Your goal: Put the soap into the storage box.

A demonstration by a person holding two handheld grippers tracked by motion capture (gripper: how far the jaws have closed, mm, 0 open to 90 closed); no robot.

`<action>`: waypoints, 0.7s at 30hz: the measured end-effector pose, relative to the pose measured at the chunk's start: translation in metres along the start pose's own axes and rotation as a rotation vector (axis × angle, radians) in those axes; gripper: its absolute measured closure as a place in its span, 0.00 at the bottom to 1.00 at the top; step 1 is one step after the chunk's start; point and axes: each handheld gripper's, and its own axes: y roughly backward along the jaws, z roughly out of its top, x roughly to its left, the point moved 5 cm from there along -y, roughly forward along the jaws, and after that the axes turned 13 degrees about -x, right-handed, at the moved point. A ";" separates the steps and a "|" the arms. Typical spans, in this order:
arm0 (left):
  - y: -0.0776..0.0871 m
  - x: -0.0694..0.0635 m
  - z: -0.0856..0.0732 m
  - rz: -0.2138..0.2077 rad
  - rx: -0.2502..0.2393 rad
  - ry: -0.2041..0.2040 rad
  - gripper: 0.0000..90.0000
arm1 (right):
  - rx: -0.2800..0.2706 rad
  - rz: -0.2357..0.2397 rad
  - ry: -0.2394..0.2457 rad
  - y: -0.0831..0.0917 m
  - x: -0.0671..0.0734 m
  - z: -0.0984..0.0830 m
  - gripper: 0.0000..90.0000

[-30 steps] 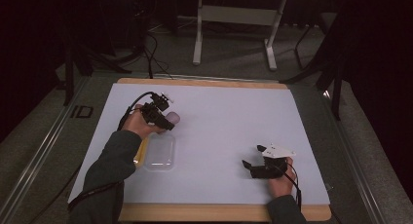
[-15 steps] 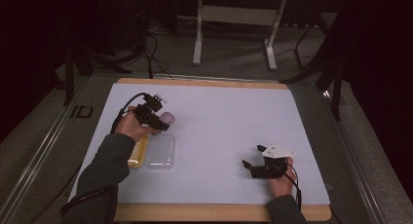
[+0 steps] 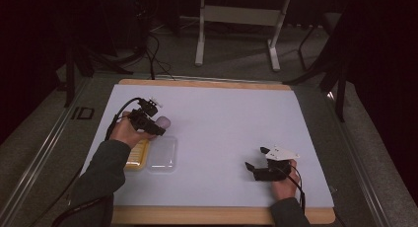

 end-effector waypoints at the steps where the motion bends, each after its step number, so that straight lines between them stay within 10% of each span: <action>1: 0.001 0.000 -0.001 0.003 0.001 0.007 0.55 | -0.001 0.000 0.001 0.000 0.000 0.000 0.17; 21: 0.016 0.011 -0.031 0.070 0.014 0.112 0.55 | -0.002 -0.001 0.003 0.000 0.000 0.000 0.17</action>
